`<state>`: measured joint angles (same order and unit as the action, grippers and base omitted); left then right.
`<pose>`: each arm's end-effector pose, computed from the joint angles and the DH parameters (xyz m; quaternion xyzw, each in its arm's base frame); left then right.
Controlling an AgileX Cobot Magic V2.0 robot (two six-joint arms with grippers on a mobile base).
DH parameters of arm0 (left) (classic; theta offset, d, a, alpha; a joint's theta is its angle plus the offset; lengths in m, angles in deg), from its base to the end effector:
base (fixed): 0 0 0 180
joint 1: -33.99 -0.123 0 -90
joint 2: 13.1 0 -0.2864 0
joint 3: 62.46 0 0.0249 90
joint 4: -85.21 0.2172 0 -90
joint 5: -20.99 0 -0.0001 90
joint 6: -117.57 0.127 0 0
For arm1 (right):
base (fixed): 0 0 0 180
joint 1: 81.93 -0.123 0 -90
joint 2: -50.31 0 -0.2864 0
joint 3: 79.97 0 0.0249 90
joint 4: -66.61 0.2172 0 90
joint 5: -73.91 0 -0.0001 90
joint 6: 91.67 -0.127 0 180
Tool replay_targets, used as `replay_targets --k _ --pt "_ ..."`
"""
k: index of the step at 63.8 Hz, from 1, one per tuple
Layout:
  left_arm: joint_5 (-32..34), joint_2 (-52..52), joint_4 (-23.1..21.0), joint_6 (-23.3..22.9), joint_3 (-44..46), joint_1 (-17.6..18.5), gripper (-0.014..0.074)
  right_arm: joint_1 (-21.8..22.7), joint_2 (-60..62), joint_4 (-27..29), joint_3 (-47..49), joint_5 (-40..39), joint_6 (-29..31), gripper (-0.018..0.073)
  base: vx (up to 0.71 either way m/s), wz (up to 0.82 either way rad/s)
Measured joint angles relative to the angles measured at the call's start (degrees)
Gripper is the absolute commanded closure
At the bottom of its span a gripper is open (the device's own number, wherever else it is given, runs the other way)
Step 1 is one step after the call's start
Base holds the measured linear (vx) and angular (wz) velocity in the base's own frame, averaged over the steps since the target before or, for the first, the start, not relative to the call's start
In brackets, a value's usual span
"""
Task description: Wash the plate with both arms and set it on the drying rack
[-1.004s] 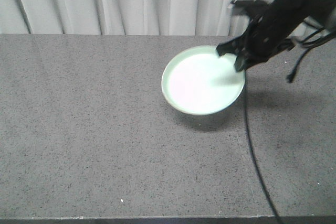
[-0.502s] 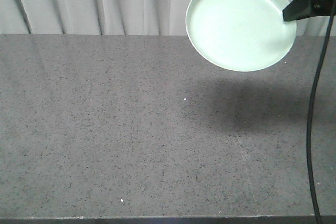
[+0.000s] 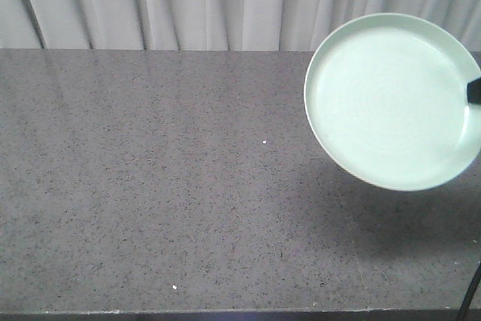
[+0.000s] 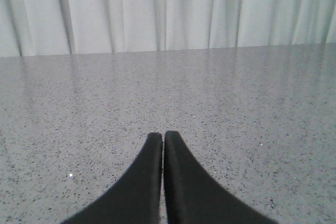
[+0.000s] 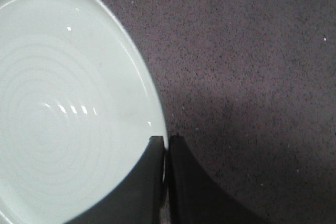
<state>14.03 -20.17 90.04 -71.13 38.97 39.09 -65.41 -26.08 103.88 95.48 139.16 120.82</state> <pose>0.0572 -0.0038 0.1938 0.0040 0.7228 -0.0506 0.6892 0.2212 0.0073 0.3778 -0.0828 0.9039 0.1737 0.3820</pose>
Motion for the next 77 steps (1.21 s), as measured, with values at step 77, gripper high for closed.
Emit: replay_targets --k 77 --pt "0.0 0.0 0.0 0.0 0.0 0.0 0.0603 3.95 15.77 0.96 -14.38 -8.52 2.64 0.0563 0.0 0.0"
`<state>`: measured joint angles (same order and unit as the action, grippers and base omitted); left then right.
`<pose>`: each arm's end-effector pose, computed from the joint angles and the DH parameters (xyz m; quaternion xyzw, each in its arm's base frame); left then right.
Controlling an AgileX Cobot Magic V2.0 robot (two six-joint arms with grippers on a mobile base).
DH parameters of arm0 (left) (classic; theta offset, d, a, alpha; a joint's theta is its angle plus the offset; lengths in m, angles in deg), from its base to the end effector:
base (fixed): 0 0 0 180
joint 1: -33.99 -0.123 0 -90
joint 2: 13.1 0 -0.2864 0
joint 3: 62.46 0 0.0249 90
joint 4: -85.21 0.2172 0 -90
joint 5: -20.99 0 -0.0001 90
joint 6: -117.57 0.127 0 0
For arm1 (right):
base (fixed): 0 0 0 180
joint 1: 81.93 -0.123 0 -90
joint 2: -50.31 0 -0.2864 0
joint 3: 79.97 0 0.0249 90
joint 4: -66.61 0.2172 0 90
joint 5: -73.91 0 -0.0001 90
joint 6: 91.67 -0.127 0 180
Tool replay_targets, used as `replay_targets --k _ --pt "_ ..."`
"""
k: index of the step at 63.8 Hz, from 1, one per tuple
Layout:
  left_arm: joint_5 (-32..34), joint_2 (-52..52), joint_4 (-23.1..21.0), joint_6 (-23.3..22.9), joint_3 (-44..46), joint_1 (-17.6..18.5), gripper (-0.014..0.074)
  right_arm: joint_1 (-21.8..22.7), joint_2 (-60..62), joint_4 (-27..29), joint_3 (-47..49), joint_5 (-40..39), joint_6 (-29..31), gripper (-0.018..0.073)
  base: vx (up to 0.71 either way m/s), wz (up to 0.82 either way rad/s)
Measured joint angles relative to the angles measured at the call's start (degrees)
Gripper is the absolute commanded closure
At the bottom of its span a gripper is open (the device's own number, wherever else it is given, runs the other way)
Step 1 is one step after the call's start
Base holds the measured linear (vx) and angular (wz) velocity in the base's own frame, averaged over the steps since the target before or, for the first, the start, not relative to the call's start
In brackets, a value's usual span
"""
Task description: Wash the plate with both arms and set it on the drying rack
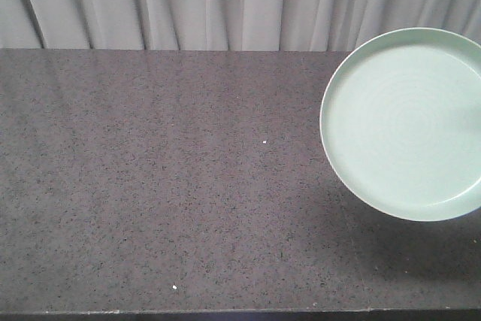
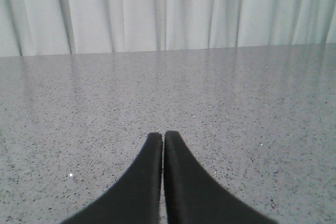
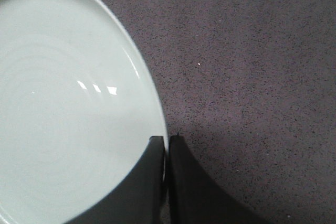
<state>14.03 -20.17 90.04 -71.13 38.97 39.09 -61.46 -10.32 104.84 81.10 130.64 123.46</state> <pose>0.0572 -0.0038 0.1938 0.0040 0.7228 -0.0506 0.6892 0.1656 0.0084 0.3670 -0.0476 0.8781 0.1199 0.4608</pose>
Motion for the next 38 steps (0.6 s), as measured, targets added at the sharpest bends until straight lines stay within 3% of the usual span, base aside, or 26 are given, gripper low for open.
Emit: replay_targets --k 38 --pt "0.0 0.0 0.0 0.0 0.0 0.0 0.0603 0.0 0.0 -0.02 0.0 0.04 0.0 0.0563 0.0 0.0"
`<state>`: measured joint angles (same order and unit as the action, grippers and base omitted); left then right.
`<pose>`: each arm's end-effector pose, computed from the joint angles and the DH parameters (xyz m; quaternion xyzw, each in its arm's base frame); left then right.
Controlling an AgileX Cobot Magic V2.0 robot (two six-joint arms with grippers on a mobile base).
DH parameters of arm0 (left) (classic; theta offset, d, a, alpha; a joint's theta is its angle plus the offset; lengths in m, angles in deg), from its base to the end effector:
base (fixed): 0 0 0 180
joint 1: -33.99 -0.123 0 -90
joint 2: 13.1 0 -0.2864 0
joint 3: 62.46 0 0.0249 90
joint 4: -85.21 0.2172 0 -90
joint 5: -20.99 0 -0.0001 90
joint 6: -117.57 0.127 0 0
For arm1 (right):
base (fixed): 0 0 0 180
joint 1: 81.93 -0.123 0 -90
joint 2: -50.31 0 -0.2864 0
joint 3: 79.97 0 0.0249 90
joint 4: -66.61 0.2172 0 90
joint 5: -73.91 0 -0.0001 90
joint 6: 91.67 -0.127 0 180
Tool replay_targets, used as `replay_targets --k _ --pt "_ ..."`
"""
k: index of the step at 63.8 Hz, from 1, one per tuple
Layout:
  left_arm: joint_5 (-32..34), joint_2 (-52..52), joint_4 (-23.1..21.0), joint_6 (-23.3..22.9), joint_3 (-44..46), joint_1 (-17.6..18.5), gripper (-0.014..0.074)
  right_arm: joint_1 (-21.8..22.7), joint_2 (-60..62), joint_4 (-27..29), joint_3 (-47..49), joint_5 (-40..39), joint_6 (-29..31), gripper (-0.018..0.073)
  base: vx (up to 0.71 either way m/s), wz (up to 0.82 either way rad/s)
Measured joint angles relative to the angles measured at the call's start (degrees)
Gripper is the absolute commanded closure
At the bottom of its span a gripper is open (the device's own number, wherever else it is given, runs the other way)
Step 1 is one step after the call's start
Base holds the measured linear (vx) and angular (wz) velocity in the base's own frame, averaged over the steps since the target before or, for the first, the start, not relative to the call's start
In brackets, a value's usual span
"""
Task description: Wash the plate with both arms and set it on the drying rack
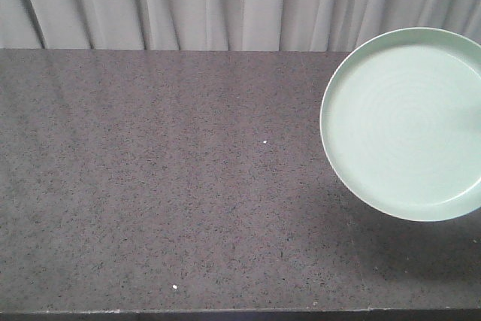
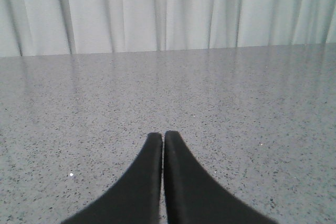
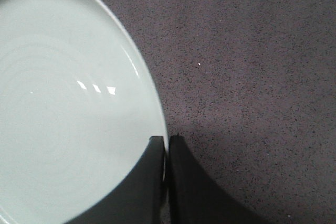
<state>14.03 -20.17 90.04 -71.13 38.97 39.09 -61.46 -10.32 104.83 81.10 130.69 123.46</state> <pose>0.0572 -0.0038 0.1938 0.0040 0.7228 -0.0506 0.6892 0.1655 0.0084 0.3669 -0.0478 0.8782 0.1200 0.4605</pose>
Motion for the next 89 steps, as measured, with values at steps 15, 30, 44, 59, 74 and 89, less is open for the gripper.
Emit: replay_targets --k 15,30,44,59,74,89 --pt "0.0 0.0 0.0 0.0 0.0 0.0 0.0603 0.0 0.0 -0.05 0.0 0.48 0.0 0.0563 -0.01 0.05" --pt "0.0 0.0 0.0 0.0 0.0 0.0 0.0603 0.0 0.0 -0.05 0.0 0.48 0.0 0.0563 -0.05 0.19" --pt "0.0 0.0 0.0 0.0 0.0 0.0 0.0603 0.0 0.0 -0.1 0.0 0.54 0.0 0.0563 -0.07 0.27" --pt "0.0 0.0 0.0 0.0 0.0 0.0 0.0603 0.0 0.0 -0.16 0.0 0.6 0.0 0.0563 -0.08 0.38" --pt "0.0 0.0 0.0 0.0 0.0 0.0 0.0603 0.0 0.0 -0.16 0.0 0.64 0.0 0.0563 -0.11 0.5" --pt "0.0 0.0 0.0 0.0 0.0 0.0 0.0603 0.0 0.0 -0.16 0.0 0.64 0.0 0.0563 -0.12 0.53"
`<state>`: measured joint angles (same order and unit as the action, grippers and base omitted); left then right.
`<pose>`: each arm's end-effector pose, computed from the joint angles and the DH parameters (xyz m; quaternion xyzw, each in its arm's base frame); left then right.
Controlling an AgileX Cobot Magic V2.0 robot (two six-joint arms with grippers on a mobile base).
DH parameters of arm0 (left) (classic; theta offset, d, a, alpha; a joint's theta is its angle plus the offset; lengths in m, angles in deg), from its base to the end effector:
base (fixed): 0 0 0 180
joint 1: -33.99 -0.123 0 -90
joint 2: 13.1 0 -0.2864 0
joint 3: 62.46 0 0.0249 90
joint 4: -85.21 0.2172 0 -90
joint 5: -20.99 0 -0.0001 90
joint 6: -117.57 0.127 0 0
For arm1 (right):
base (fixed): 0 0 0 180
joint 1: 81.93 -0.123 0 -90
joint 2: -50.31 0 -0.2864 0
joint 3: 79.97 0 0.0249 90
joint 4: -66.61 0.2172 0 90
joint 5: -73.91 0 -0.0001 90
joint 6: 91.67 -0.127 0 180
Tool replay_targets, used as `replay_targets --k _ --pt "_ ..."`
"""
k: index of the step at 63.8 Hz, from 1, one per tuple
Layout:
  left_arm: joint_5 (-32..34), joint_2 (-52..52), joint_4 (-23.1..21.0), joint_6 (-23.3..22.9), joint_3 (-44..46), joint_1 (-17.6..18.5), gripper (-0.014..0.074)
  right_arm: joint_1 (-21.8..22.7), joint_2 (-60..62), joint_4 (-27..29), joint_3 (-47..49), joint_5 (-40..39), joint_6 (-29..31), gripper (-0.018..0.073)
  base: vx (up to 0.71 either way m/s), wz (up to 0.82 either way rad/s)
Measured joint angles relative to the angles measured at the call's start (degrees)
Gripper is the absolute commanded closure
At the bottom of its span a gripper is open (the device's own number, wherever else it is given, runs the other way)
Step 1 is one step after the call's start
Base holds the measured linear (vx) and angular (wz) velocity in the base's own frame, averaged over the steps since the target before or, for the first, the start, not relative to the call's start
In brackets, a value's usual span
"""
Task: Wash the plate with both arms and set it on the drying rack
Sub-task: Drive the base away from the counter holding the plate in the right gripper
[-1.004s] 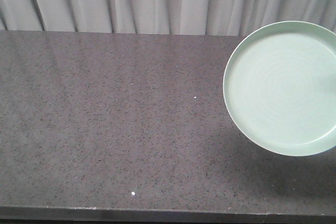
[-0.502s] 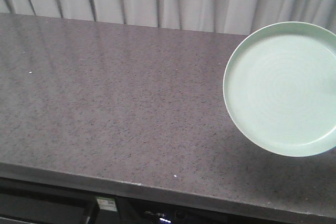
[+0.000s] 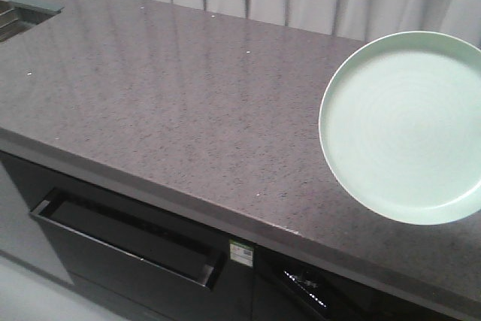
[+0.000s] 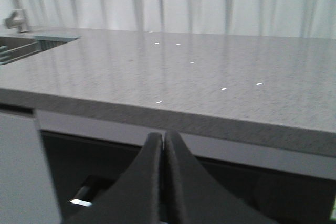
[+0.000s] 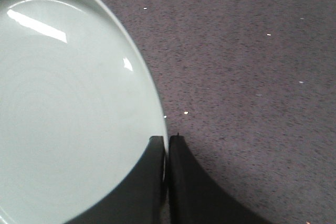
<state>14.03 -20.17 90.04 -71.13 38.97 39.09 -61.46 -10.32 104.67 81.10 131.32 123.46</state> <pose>0.0572 -0.0038 0.1938 0.0040 0.7228 -0.0506 0.6892 0.1646 0.0090 0.3659 -0.0501 0.8803 0.1214 0.4559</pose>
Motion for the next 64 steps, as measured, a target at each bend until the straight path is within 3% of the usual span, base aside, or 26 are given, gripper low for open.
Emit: replay_targets --k 64 --pt "0.0 0.0 0.0 0.0 0.0 0.0 0.0603 0.0 0.0 0.0 0.0 0.07 0.0 0.0563 -0.1 0.45"
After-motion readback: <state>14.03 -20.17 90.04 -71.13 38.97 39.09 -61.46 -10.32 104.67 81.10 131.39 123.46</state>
